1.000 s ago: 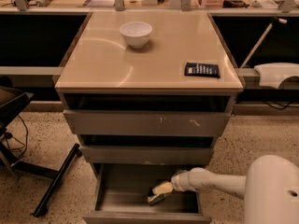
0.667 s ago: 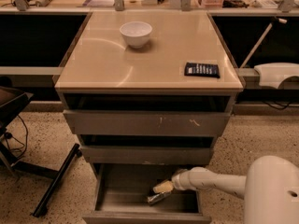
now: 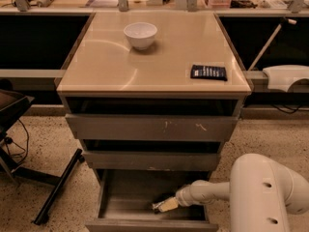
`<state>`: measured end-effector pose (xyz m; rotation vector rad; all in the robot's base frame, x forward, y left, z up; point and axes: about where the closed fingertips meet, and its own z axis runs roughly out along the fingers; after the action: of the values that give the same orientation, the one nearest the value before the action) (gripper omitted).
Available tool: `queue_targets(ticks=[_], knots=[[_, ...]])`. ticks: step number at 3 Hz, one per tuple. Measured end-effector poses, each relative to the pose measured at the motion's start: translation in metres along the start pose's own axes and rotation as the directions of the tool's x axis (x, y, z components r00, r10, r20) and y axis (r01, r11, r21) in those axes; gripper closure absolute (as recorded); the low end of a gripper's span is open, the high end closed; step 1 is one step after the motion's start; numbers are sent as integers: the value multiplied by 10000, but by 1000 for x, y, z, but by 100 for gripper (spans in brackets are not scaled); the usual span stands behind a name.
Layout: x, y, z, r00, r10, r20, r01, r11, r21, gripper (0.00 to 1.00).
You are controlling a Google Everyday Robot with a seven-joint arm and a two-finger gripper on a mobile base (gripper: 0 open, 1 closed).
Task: Pick redbull can from bottom drawer and place on counter
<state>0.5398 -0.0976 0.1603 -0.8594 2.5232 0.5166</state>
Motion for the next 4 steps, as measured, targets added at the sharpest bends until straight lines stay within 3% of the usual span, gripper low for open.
queue_targets(ticks=[1, 2, 3, 4], knots=[[0, 0, 0, 10000, 0, 0, 0, 10000, 0, 0], [15, 0, 16, 9990, -3, -439, 1, 10000, -43, 0], [35, 12, 46, 9916, -627, -1128, 602, 9979, -252, 0], [33, 12, 45, 9920, -652, -1080, 631, 9977, -227, 0]])
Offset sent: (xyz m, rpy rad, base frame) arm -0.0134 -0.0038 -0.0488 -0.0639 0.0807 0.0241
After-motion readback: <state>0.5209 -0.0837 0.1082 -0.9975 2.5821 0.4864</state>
